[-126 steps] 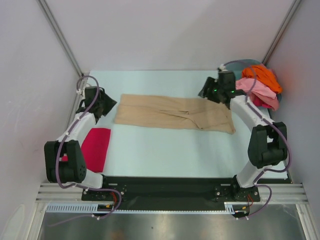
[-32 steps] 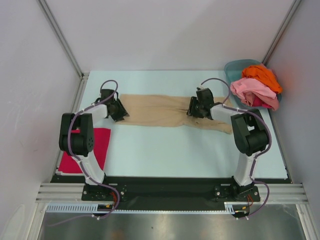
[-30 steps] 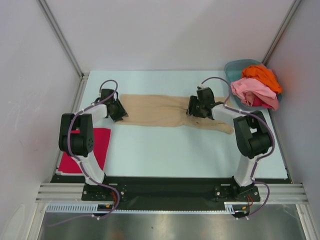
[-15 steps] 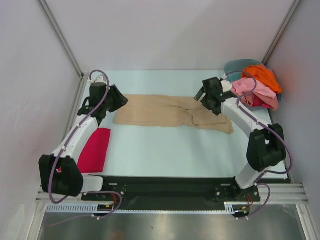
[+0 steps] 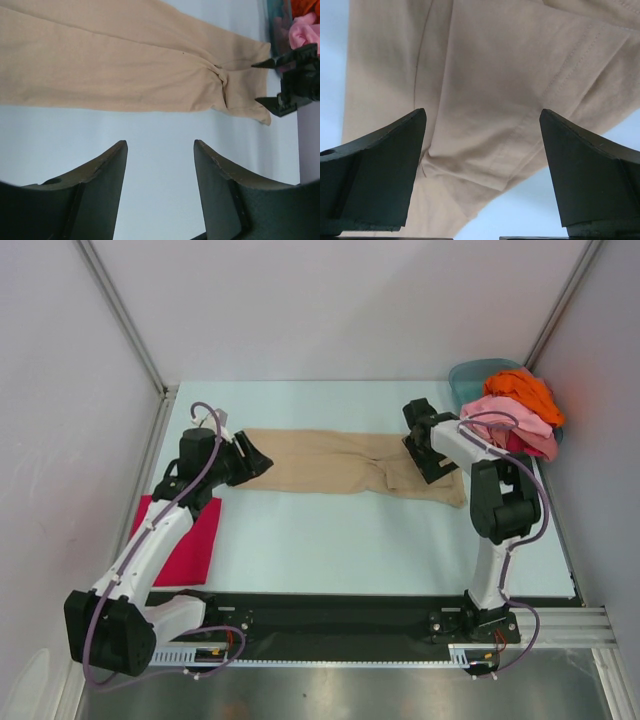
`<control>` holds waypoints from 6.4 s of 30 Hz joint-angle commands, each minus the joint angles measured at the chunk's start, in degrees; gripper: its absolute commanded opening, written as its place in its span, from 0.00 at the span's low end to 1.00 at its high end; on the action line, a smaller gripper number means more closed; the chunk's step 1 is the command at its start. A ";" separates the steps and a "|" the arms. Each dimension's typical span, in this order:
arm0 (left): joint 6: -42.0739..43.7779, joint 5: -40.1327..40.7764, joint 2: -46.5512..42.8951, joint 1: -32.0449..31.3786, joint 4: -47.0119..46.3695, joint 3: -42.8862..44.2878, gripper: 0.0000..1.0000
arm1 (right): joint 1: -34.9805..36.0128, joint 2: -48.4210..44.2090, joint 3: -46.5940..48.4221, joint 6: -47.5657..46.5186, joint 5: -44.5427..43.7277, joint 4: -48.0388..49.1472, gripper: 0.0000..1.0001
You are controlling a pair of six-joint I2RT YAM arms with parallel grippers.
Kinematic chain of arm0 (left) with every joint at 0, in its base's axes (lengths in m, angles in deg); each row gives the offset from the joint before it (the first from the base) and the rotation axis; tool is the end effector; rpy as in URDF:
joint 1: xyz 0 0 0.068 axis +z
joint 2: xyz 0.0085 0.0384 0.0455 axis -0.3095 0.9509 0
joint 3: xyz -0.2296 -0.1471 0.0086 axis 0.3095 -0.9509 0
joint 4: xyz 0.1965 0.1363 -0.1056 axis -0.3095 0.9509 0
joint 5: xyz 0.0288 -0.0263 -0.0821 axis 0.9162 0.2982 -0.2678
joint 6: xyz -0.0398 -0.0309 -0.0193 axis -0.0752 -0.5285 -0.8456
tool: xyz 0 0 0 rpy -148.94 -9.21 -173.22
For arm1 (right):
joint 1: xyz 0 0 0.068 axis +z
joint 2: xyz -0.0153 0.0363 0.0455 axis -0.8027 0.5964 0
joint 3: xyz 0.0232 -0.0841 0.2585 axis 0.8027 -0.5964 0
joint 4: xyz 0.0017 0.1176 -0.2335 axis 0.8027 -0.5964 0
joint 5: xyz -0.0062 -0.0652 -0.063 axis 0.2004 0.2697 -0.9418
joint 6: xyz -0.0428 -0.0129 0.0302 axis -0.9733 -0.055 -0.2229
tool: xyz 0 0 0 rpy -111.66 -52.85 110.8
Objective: Fold and stack the t-shirts
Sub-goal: Fold the tshirt
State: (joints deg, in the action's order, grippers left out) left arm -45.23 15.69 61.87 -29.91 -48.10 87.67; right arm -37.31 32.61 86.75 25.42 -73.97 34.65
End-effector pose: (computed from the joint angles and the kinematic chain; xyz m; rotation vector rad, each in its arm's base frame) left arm 0.2409 -0.0589 0.2979 -0.2557 2.1726 -0.6904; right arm 0.3817 0.0940 0.2001 1.3725 2.2114 -0.1081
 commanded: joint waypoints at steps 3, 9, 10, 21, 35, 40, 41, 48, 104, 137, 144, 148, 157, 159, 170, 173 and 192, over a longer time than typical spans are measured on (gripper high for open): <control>2.32 -5.06 -3.01 -0.25 -0.81 -2.59 0.63 | -0.43 6.95 7.98 3.49 -4.01 -1.70 1.00; 3.73 -5.07 -2.49 -0.25 -0.99 -3.48 0.63 | -0.52 11.97 12.03 2.17 -6.04 -2.83 1.00; 3.90 -5.07 -1.79 -0.16 -1.07 -3.48 0.63 | -0.61 13.81 12.82 2.08 -5.77 -3.27 1.00; 6.36 -5.06 4.10 -0.07 1.91 3.28 0.67 | 2.03 29.28 30.82 -7.75 -2.79 -4.95 1.00; 3.46 -11.39 23.25 -0.07 4.72 18.91 0.73 | 2.64 41.52 50.72 -24.99 0.22 -2.49 1.00; 3.20 -11.13 23.62 -0.25 4.90 20.43 0.73 | 1.50 30.47 35.09 -24.19 -0.15 2.49 1.00; 3.11 -11.48 23.36 -0.16 4.90 20.17 0.73 | 1.50 29.13 33.15 -25.33 -0.15 3.74 1.00; 3.29 -12.27 22.74 -0.51 4.11 16.83 0.71 | 1.68 21.04 31.90 -33.51 -0.50 2.17 1.00; -25.98 4.42 75.30 -33.65 -22.26 52.33 0.48 | -20.65 -4.72 -28.31 -35.45 35.54 57.54 0.47; -19.56 1.26 66.07 -30.48 -16.54 48.65 0.00 | -20.82 -15.62 -26.46 -43.44 29.12 44.45 0.00; -19.48 -1.11 65.45 -29.96 -17.51 46.62 0.00 | -20.82 -15.53 -27.96 -44.68 27.80 42.60 0.00; -20.62 -4.27 66.77 -29.96 -18.47 46.97 0.01 | -20.82 -15.44 -28.22 -45.38 26.93 42.51 0.00; -23.17 -8.67 66.60 -30.31 -24.37 42.76 0.08 | -20.91 -16.94 -27.96 -46.96 25.61 41.02 0.04; -22.73 -8.32 65.81 -30.22 -24.37 41.97 0.17 | -20.91 -16.94 -28.13 -47.14 25.61 40.58 0.12; -14.65 0.03 54.47 -26.80 -20.51 33.88 0.44 | -18.54 -21.67 -27.08 -49.34 20.95 36.98 0.56; -14.64 -1.37 56.39 -25.39 -20.32 35.37 0.38 | -16.25 -22.12 -26.03 -49.25 20.08 37.50 0.57; -18.42 -3.40 70.02 -22.49 -19.36 46.97 0.03 | -5.45 -8.24 -15.13 -34.75 12.96 35.74 0.24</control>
State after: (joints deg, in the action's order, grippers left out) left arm -62.56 13.11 130.44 -53.99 -66.64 130.50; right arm -44.50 23.11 69.11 -13.40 -56.38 71.70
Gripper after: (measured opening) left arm 0.033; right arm 0.239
